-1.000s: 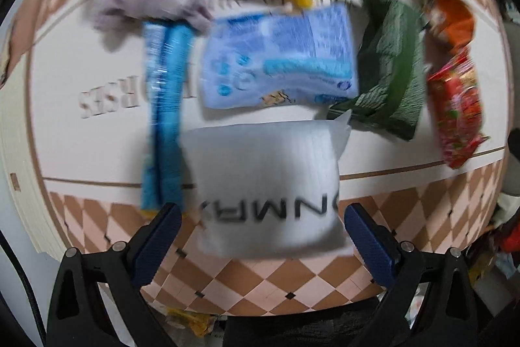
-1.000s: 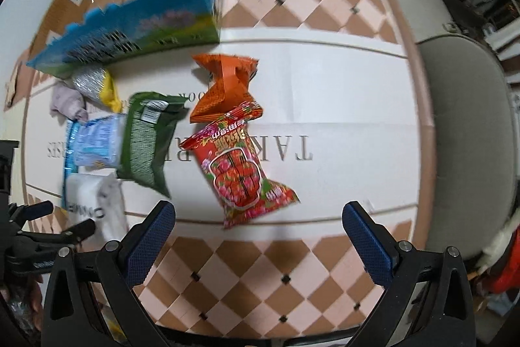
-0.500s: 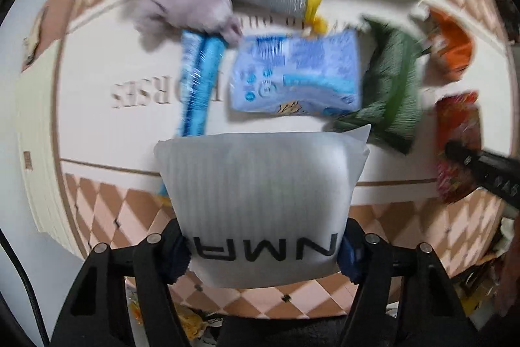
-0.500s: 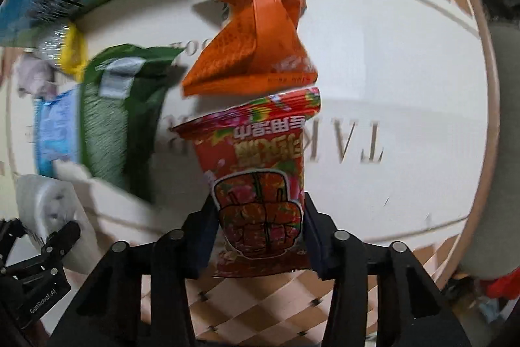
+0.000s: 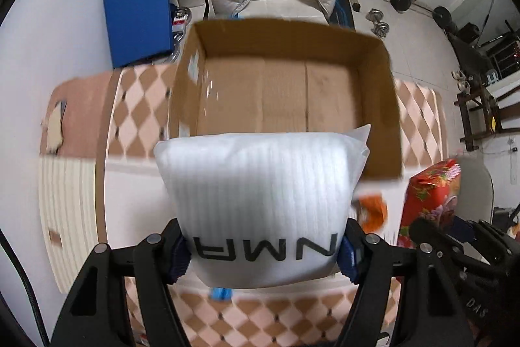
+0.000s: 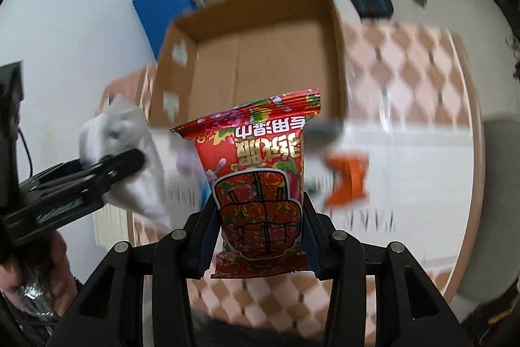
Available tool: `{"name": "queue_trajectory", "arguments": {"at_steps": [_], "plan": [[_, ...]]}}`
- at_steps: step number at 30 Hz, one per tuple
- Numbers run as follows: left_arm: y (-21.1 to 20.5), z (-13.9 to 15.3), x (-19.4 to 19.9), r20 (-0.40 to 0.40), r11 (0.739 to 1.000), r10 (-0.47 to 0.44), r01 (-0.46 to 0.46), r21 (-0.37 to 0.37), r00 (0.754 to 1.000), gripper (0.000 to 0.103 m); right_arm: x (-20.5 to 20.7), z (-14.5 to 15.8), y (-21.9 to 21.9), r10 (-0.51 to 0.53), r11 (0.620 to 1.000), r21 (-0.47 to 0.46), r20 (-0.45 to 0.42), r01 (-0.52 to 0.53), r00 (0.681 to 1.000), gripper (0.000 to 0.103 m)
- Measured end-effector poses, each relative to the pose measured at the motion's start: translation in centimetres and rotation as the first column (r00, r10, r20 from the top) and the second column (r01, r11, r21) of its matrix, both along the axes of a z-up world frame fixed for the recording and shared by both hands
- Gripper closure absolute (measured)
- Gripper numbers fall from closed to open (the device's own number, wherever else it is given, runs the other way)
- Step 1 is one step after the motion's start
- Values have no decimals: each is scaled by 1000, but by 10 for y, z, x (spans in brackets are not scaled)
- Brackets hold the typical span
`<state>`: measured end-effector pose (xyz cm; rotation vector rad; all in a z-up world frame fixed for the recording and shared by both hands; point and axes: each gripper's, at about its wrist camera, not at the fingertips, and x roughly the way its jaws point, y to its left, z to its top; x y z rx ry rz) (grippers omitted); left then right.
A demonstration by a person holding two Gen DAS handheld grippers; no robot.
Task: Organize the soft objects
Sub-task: 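Carry both held items into the cardboard box and open both tools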
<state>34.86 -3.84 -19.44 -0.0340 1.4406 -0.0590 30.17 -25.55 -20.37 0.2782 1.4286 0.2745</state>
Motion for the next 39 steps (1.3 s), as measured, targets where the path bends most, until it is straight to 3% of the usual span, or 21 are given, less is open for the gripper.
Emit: {"name": "queue_trajectory", "arguments": {"at_steps": [3,10,13,18,22,28,31,34,37,39], "plan": [[10,-32,64,-63,1000,-16,14,-21,998,34,57,-9,16,-30,999,-42,10,31,999,55],[2,-119,144,-192,997,-77,75,-16,978,34,173,-93,54,-62,994,-90,-80,54,995,55],[1,-146,162,-232,995,-102,104,-4,967,34,194,-139,57,-82,992,-109,-122,68,989,55],[-1,-174,183,-255,990,-135,143,15,957,33,221,-183,68,-98,989,-126,-158,79,983,55],[-4,-178,191,-252,987,-152,160,9,956,32,236,-196,76,-84,988,-141,-163,61,983,55],[-12,-175,193,-261,982,-182,188,-4,948,30,246,-186,91,-45,983,-181,-139,19,989,53],[-8,-162,190,-244,981,-192,189,-35,951,26,249,-175,95,-39,975,-223,-124,11,992,29],[-5,-149,188,-204,981,-195,194,-23,960,14,250,-170,94,-34,971,-239,-104,8,994,0],[-1,-128,180,-150,983,-181,182,-11,972,12,240,-151,93,-36,967,-255,-86,13,996,0],[3,-111,169,-115,986,-167,167,-8,979,1,231,-137,92,-38,964,-265,-63,20,997,0]]}}
